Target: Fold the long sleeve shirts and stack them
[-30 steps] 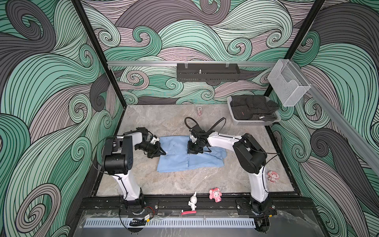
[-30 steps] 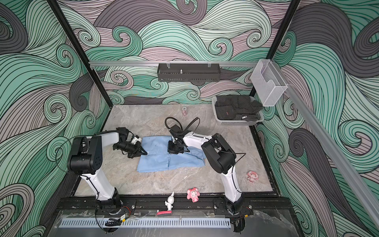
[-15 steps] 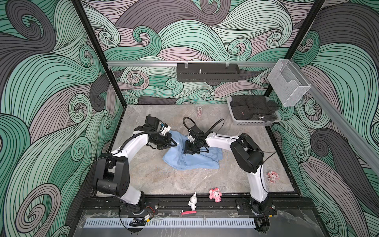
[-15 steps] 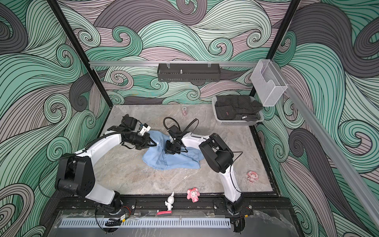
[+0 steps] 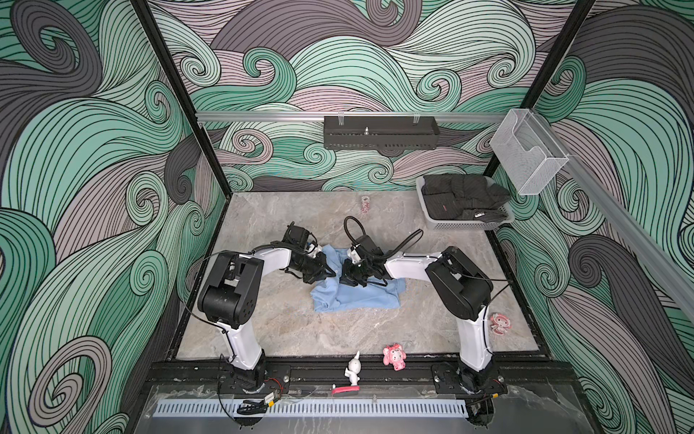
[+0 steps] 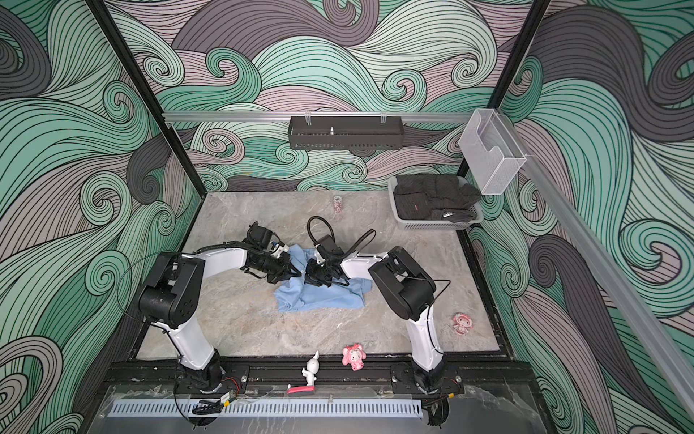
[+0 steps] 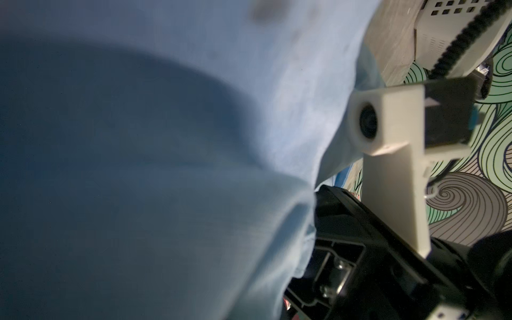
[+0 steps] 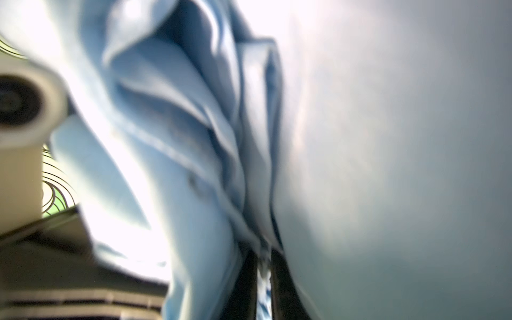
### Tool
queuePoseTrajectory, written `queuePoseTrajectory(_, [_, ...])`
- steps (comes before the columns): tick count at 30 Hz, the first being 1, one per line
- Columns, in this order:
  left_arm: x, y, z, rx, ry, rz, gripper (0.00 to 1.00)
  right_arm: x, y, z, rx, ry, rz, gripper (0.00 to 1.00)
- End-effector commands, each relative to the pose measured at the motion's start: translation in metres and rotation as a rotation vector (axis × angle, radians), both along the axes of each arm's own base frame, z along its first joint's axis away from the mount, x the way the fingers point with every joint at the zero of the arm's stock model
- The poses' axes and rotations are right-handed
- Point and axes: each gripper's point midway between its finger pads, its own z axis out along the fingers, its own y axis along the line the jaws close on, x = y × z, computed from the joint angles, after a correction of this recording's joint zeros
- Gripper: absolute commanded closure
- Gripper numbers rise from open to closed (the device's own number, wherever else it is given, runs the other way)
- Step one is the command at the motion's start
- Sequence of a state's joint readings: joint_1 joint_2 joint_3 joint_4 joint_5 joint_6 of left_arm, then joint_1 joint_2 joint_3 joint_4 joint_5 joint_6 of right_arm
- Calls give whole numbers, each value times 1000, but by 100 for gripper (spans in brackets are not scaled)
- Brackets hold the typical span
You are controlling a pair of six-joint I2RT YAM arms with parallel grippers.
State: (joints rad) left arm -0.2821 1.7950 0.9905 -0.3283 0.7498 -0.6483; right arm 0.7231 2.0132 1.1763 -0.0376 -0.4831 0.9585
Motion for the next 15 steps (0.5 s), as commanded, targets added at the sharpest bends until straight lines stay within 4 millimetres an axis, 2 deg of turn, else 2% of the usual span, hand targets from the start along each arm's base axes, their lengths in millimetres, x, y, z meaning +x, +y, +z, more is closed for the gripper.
queuePoseTrajectory(1, [13, -1, -4, 24, -15, -1, 100, 7, -36, 22, -102, -50, -41, 72])
queuePoseTrajectory(5, [11, 0, -14, 40, 14, -20, 100, 14, -77, 56, -170, -111, -55, 63])
queuePoseTrajectory(8, [10, 0, -16, 45, 24, -33, 100, 20, -123, 68, -232, -122, -90, 62])
queuePoseTrajectory(12, [11, -2, -17, 58, 34, -47, 100, 29, -187, 60, -302, -90, -142, 62])
queuePoseTrajectory(15, [11, -4, -20, 63, 41, -55, 100, 31, -221, 44, -315, -38, -173, 62])
